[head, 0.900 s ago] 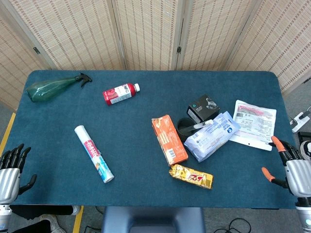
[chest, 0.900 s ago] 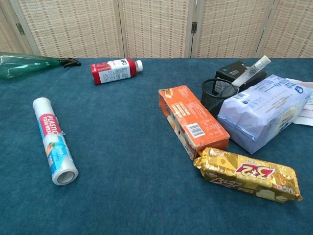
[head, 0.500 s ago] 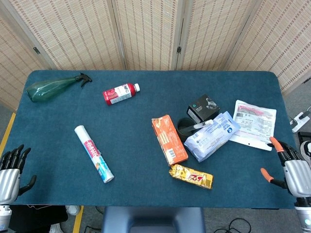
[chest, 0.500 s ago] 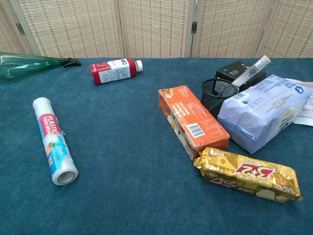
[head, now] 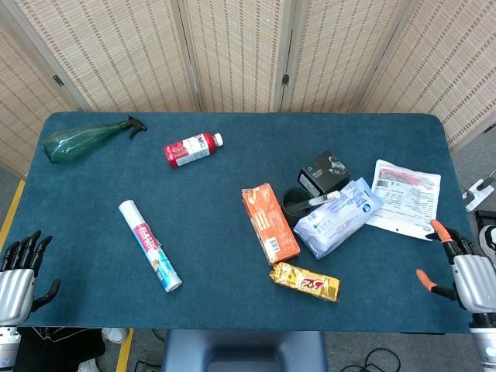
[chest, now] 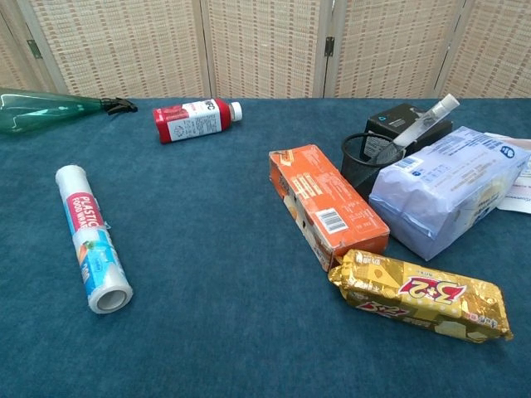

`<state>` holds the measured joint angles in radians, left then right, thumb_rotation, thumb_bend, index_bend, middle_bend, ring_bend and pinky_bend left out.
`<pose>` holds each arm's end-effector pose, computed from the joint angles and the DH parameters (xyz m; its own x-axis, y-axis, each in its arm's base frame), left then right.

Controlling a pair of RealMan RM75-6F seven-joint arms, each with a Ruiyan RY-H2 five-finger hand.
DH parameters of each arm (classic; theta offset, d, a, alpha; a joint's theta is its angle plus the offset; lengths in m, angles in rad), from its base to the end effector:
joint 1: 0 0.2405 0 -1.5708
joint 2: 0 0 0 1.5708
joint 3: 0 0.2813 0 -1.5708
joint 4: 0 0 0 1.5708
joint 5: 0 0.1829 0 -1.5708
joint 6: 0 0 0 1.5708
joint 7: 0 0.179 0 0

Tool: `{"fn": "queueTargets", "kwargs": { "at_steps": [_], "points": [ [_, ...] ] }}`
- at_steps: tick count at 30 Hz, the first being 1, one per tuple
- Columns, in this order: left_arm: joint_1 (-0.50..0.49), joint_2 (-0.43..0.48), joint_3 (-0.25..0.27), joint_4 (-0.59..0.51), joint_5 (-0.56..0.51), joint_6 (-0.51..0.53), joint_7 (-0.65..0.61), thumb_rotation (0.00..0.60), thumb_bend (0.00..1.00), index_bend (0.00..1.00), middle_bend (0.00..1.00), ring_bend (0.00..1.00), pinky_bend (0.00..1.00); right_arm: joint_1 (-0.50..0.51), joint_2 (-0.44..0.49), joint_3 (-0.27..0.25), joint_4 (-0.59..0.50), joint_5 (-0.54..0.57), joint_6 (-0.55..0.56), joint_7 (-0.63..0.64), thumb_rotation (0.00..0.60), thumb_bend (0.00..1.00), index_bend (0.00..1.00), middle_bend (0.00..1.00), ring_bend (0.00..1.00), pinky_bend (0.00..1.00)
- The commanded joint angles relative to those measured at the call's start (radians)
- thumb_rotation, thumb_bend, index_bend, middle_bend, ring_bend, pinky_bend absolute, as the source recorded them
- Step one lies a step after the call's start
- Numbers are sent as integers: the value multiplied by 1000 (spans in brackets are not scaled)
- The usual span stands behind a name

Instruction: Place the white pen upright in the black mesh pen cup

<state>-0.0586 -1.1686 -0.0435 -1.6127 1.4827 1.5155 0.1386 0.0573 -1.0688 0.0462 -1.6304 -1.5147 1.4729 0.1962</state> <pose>-0.3269 0.2058 0.1830 0.4742 -0.0044 0.8804 0.8800 0.0322 -0.4739 -0.3261 -0.2060 0.2064 0.2404 -0.0265 0.9703 -0.9706 0.0067 0.2407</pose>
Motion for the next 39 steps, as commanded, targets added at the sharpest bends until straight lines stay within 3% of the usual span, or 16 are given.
{"fn": "queueTargets", "kwargs": {
  "at_steps": [1,10,19,21,25,28,30,34,39],
  "points": [
    [-2,0,0,2,0,-4,-1,600,386,119,39,49,93,24,18,17,-28,20,-34,-10,600,217,122,264,117,190],
    [2,-6,6,16,-11,-13,-18,600,387,119,39,51,92,161,75,124,-132,233,-264,-33,600,219,171,268,120,199],
    [5,-5,7,18,-13,-11,-23,600,387,119,39,51,93,344,50,211,-114,461,-519,-81,600,219,283,271,120,199],
    [5,-4,7,15,-12,-10,-20,600,387,119,39,51,93,380,30,222,-104,488,-551,-96,600,204,291,270,119,178],
    [7,-1,5,11,-13,-6,-18,600,386,119,39,51,93,442,0,232,-95,543,-604,-137,600,66,308,253,87,128],
    [7,0,5,10,-14,-8,-16,600,386,120,39,51,93,492,-27,238,-67,601,-644,-168,600,42,330,234,65,120],
    [6,-1,6,9,-14,-9,-13,600,386,119,39,51,93,523,-46,243,-46,641,-673,-178,600,60,351,222,55,118],
    [4,-1,5,6,-16,-12,-5,600,386,119,39,51,93,572,-79,244,-4,690,-708,-196,600,184,372,209,41,115],
    [1,0,3,2,-19,-17,4,600,387,119,39,51,93,623,-123,237,50,752,-736,-223,600,203,372,205,39,115]
  ]
}}
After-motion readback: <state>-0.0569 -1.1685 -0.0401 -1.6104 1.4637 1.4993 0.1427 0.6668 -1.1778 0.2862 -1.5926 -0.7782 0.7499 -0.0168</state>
